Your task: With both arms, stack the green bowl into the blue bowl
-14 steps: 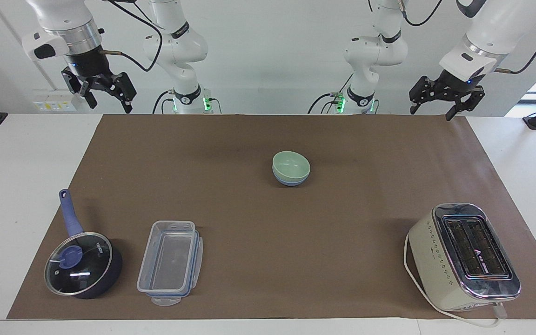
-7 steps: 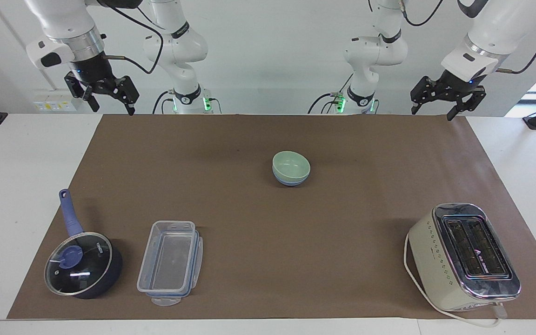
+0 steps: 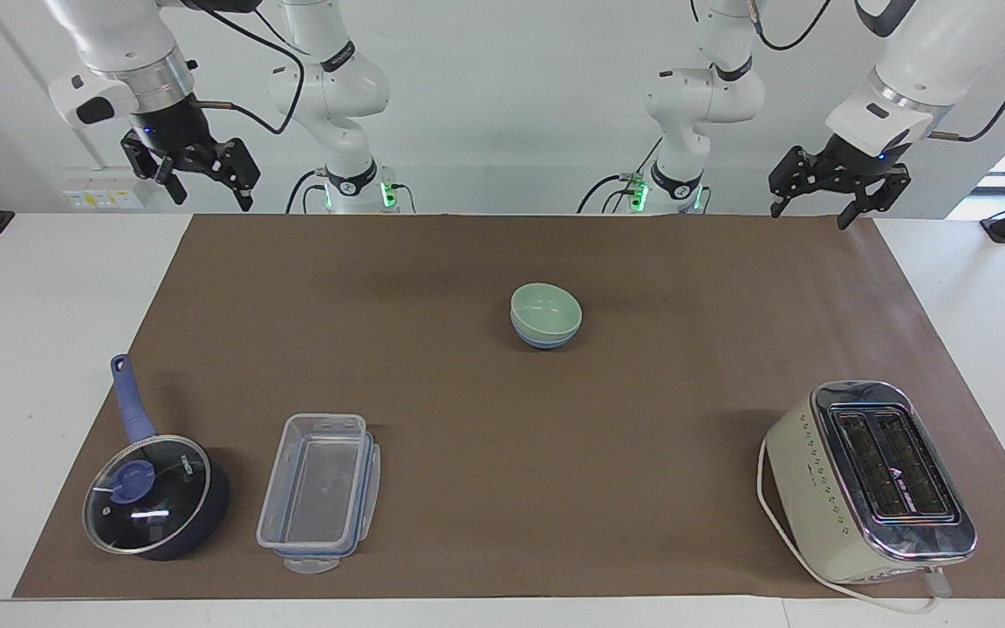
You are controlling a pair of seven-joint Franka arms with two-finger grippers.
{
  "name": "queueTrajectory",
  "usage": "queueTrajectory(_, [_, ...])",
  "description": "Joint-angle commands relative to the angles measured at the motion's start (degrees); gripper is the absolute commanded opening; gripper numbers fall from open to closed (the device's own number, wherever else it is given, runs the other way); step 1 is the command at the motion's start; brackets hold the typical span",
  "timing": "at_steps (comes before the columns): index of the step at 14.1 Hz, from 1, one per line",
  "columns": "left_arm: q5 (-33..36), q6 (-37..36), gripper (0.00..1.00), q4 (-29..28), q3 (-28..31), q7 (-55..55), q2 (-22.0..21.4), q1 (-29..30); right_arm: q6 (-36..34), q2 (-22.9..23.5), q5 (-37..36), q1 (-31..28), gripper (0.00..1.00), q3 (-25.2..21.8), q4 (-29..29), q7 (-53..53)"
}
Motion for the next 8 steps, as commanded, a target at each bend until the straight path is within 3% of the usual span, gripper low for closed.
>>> queueTrajectory(1, [1.38,1.07,1.00,-0.43,-0.51,0.17,0.31,0.32,-0.17,-0.95,0.79,-0.18,1.00,0.57,-0.79,-1.66])
queueTrajectory(8, [1.38,1.15,1.00,-0.34,-0.51,-0.01,0.31,0.23,1.32,-0.78,-0.09,-0.27,1.00,0.75,-0.71,-1.83])
